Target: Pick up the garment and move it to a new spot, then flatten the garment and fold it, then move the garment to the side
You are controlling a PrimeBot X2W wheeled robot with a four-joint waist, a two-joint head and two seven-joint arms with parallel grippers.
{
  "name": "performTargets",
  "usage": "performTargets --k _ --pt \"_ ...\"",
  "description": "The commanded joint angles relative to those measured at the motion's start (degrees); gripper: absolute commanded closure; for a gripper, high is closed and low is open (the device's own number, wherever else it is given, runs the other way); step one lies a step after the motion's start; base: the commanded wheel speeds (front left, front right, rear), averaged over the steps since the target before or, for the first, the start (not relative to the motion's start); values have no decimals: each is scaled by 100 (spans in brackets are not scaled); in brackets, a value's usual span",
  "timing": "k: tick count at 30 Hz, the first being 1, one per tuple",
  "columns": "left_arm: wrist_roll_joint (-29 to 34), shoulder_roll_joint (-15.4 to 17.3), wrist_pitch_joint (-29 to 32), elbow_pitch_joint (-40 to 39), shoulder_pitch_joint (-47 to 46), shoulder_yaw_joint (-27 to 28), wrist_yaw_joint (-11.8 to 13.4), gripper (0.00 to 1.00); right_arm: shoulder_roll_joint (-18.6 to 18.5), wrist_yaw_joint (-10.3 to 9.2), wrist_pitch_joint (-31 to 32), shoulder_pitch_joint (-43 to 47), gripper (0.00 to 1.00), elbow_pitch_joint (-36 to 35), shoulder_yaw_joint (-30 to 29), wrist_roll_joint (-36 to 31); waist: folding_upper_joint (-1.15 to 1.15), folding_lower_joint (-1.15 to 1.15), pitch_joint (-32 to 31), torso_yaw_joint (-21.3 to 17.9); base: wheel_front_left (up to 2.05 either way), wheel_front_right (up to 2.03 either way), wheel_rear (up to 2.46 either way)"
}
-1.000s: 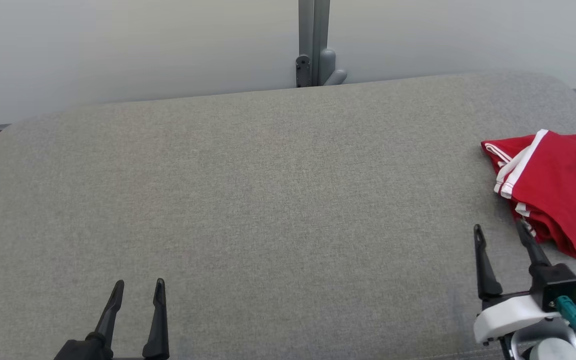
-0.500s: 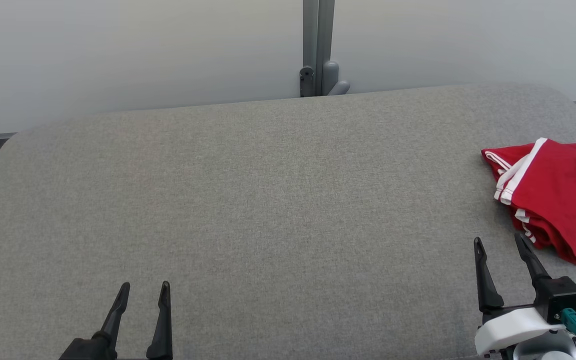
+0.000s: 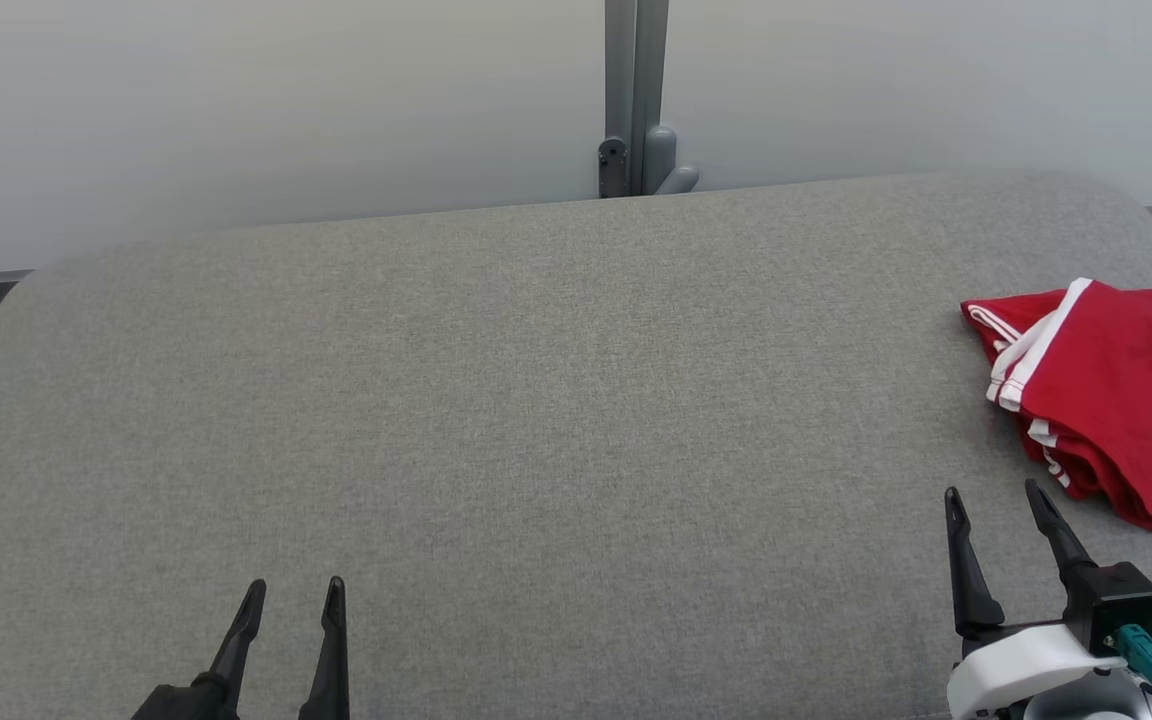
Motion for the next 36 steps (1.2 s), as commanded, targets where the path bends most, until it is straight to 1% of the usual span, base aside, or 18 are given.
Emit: performTargets --k 1,3,4,9,10,11,21,33,36 --pt "11 17 -10 -89 -79 15 0 0 -33 -1 -4 -72 0 -85 -10 -2 3 0 4 -2 0 0 0" --pt "15 14 -10 -86 -86 12 0 0 -33 -1 -4 -79 0 -91 -6 -8 4 0 8 -5 0 0 0" --pt "-4 -4 0 4 -1 -2 0 100 1 0 0 -3 100 7 1 4 0 0 9 -5 0 0 0" --pt "-43 -34 30 247 39 -26 1 100 59 0 45 69 100 279 -6 41 0 0 9 -6 0 0 0" --pt "-160 -32 49 239 26 -21 4 100 57 0 94 32 100 305 -31 164 1 0 11 -7 0 0 0" --pt "-399 -22 94 236 -12 -7 9 100 54 0 176 -18 100 333 -57 424 2 0 13 -9 0 0 0" --pt "-1496 22 314 299 -234 62 7 100 40 -1 428 -122 100 317 -34 1670 7 0 26 -18 0 0 0" --pt "-2640 55 554 373 -468 148 1 100 23 -2 706 -253 100 322 -31 2975 13 0 41 -29 0 0 0" --pt "-2814 59 593 380 -505 163 1 100 21 -2 751 -275 100 326 -33 3173 14 0 43 -31 0 0 0"
